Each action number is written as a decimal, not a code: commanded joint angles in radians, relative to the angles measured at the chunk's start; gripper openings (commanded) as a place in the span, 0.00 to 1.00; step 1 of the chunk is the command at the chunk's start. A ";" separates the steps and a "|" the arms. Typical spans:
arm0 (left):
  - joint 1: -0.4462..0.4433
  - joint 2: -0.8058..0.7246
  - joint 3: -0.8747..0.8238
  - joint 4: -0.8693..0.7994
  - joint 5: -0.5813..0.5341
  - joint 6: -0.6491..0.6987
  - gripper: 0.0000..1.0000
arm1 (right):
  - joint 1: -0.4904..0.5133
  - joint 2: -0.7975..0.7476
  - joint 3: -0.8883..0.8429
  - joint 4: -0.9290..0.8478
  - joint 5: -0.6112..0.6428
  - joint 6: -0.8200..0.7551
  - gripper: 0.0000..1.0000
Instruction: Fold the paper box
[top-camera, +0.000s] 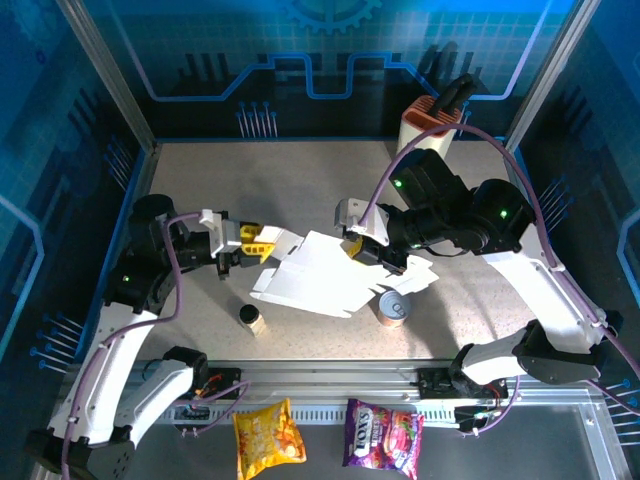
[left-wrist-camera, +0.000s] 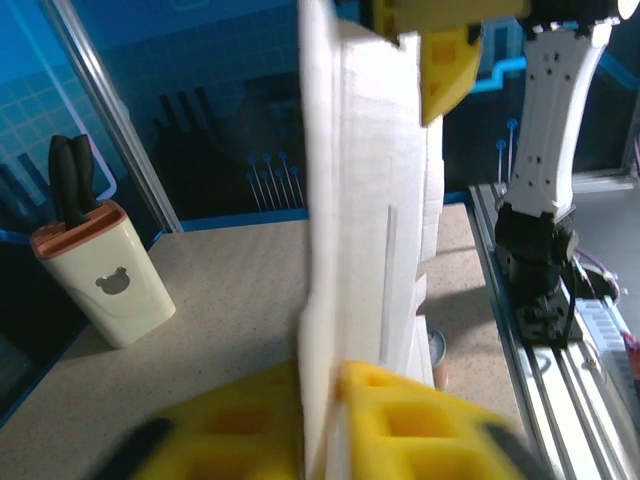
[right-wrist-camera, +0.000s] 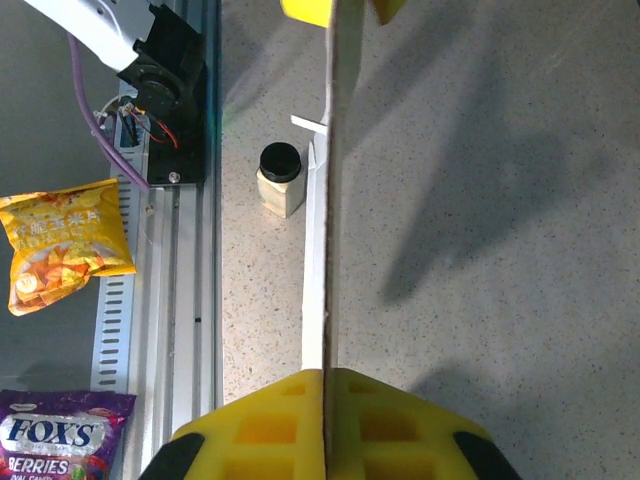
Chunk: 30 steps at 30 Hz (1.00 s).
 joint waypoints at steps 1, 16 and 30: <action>-0.005 -0.016 -0.032 0.132 -0.093 -0.074 0.37 | -0.035 -0.029 -0.027 0.046 -0.020 0.032 0.00; -0.005 0.083 -0.107 0.404 -0.639 -0.754 0.70 | -0.390 -0.073 -0.472 0.914 -0.296 0.777 0.00; -0.005 0.458 0.052 0.061 -0.590 -1.059 0.67 | -0.475 0.231 -0.649 1.191 -0.378 1.228 0.00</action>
